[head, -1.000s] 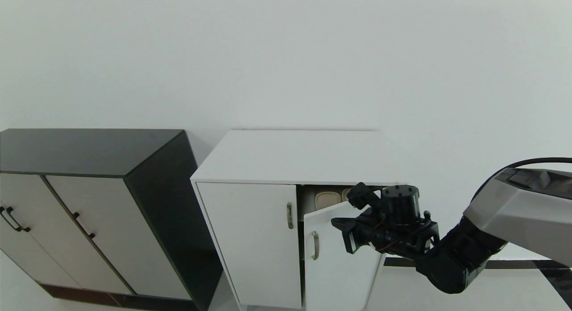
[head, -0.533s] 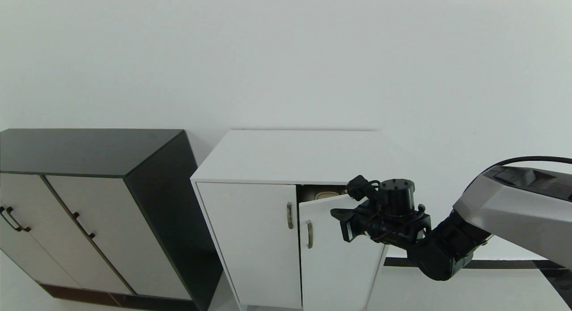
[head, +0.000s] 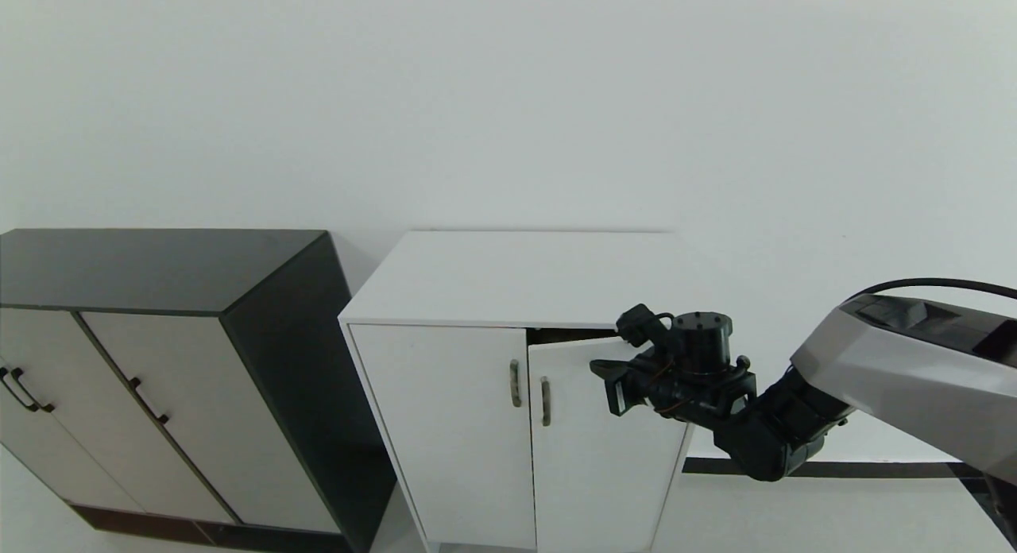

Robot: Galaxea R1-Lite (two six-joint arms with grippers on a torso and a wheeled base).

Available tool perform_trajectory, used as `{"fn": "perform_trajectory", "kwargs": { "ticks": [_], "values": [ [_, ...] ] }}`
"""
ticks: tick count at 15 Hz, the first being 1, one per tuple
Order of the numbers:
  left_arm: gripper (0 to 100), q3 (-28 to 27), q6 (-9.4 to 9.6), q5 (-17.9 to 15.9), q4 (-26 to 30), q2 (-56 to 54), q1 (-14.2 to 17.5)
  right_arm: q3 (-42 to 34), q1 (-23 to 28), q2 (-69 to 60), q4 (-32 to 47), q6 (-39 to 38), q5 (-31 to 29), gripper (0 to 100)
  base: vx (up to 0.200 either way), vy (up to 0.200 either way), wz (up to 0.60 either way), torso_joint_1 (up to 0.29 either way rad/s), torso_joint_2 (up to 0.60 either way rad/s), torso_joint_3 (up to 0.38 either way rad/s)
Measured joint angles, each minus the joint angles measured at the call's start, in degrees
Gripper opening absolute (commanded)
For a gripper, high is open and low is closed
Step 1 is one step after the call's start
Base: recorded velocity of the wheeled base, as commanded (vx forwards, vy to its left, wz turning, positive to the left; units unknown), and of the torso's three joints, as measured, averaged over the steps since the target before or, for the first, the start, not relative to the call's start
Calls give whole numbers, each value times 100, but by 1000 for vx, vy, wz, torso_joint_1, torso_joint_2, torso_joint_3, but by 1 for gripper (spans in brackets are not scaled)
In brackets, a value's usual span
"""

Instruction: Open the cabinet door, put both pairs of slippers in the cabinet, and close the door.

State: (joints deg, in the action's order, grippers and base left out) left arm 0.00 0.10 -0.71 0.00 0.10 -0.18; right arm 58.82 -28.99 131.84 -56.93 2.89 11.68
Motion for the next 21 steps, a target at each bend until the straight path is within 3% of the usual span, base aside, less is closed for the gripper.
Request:
{"fn": "perform_trajectory", "kwargs": {
  "ticks": [21],
  "values": [
    [0,0,-10,-7,0,0,0,546,215,536,-9,4,-27,0,0,0,0,0,0,0]
  ]
}}
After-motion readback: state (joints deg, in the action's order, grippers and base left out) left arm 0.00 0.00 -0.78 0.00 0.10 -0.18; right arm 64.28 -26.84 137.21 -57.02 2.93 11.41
